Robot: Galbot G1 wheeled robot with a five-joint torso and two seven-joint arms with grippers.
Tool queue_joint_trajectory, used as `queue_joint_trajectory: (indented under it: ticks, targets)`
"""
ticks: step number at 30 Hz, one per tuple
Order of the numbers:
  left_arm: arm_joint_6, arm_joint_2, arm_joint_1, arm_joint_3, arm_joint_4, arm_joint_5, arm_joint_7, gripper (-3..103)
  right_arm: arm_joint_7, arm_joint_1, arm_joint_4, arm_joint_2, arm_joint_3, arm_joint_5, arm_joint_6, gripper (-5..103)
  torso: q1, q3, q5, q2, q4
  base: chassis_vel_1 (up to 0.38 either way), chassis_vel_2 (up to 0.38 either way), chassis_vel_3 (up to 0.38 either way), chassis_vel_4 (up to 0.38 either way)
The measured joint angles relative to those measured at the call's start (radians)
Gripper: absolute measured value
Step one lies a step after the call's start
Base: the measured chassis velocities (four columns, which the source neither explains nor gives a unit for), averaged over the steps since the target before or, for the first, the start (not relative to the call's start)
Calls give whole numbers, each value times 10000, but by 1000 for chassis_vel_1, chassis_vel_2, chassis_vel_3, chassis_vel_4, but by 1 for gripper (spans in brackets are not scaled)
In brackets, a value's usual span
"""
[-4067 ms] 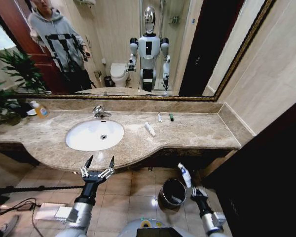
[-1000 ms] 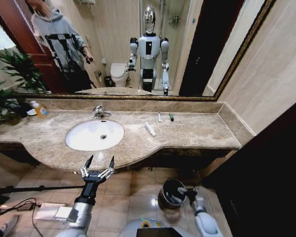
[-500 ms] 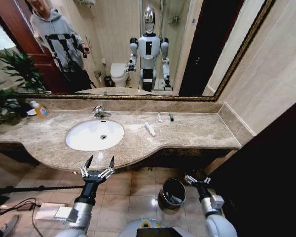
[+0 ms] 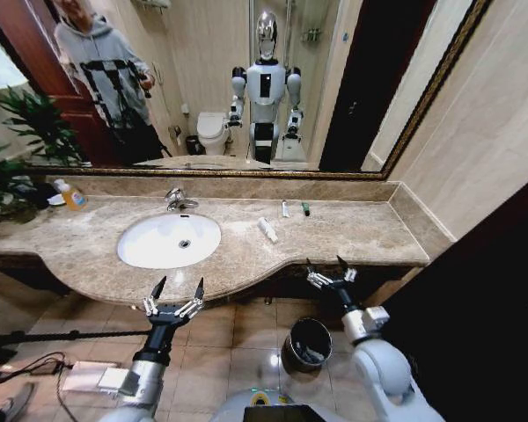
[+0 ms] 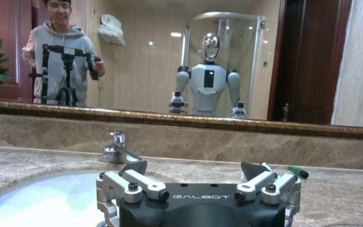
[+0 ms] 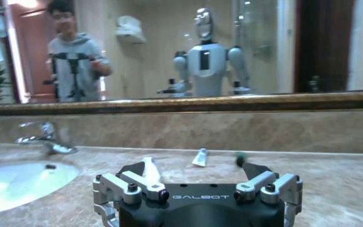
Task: Pick up the trash from the sink and place it in the trash bin.
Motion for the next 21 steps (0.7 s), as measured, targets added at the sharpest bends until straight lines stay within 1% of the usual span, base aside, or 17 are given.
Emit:
queue_joint_trajectory:
  ticks: [1,3,4,7,9,10,11,13,15,16,17,18,19,21]
  targets:
    - [0,0,0,0,0,0,0,100,0,0,0,0,0,0,0,100,0,0,0,0,0,0,0,0,0]
    - [0,0,0,0,0,0,0,100,-3,622,-370,-395,-352,217,-130,100,0,0,1,0,1,0,0,0,0]
    - [0,0,0,0,0,0,0,100,-3,622,-370,-395,-352,217,-130,100,0,0,1,0,1,0,0,0,0]
    - [0,0,0,0,0,0,0,100,-3,1973,-1013,-950,-1357,623,-386,100,0,1,-1,0,0,0,0,0,0]
    - [0,1,0,0,0,0,2,100,-4,2187,-1128,-976,-1521,648,-405,100,0,1,-1,0,0,0,0,0,0]
    - [0,1,0,0,0,0,1,100,-2,2859,-1568,-1001,-2006,677,-423,100,0,1,0,-1,1,0,0,0,0]
    - [0,1,0,0,0,0,1,100,-2,2859,-1568,-1001,-2006,677,-423,100,0,1,0,-1,1,0,0,0,0]
    - [0,0,0,0,0,0,1,100,15,3781,-2353,-906,-2661,611,-413,100,1,1,-1,-1,2,0,0,0,0]
    - [0,0,0,0,0,1,0,100,38,3997,-2580,-874,-2835,605,-413,100,2,1,-1,-1,2,0,0,0,0]
    - [0,0,0,0,0,0,0,100,78,4308,-2948,-803,-3061,530,-410,100,1,1,-3,0,0,0,0,0,0]
    - [0,-1,0,0,0,0,0,100,93,4681,-3452,-685,-3245,151,-317,100,1,0,-3,-1,1,0,0,0,0]
    - [0,-1,0,0,0,0,0,100,93,4681,-3452,-685,-3245,151,-317,100,1,0,-3,-1,1,0,0,0,0]
    - [0,0,0,0,0,0,0,100,73,4940,-3818,-584,-3348,-156,-237,100,1,0,0,-1,0,0,0,0,0]
    - [0,0,0,0,0,1,0,100,96,5348,-4349,-463,-3582,-266,-243,100,1,0,-3,-1,1,0,0,0,0]
